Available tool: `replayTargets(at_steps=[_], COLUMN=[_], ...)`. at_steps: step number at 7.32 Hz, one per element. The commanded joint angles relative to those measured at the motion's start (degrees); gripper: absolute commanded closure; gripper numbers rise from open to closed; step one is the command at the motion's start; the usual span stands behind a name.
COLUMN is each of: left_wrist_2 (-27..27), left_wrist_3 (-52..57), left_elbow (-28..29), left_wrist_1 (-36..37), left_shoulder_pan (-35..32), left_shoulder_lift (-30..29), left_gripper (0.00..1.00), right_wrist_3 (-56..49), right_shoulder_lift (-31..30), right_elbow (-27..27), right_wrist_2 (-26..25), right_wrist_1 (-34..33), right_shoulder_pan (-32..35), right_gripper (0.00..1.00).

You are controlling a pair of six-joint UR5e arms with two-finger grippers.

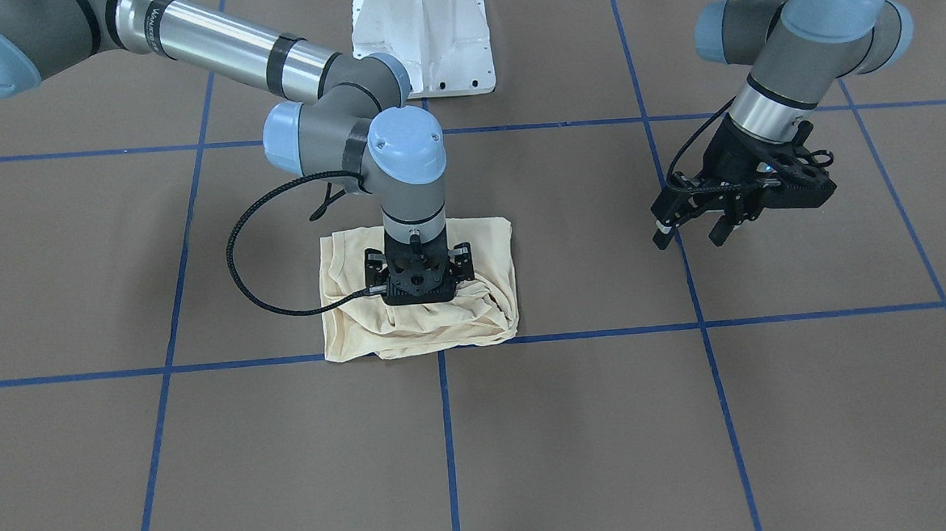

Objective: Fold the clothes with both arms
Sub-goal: 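Press the right gripper along the folded shirt's far edge to flatten it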

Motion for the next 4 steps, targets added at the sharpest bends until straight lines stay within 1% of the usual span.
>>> replayTargets(at_steps=[1, 3, 4], left_wrist_2=[0.0, 0.0, 0.1], left_wrist_3=[0.0, 0.0, 0.0], left_elbow=[0.1, 0.6, 0.7], left_wrist_1=[0.0, 0.0, 0.0], left_shoulder_pan=[0.0, 0.2, 0.2], left_shoulder_lift=[0.1, 0.1, -0.1], left_gripper=[0.0, 0.0, 0.0], right_wrist_3=[-0.1, -0.1, -0.3], right_shoulder_lift=[0.4, 3.2, 3.5], right_elbow=[-4.5, -7.6, -8.0], right_wrist_2=[0.0, 0.1, 0.2], right_wrist_1=[5.5, 5.6, 5.6], right_shoulder_pan=[1.2, 2.6, 3.2], right_gripper=[0.01, 0.01, 0.01])
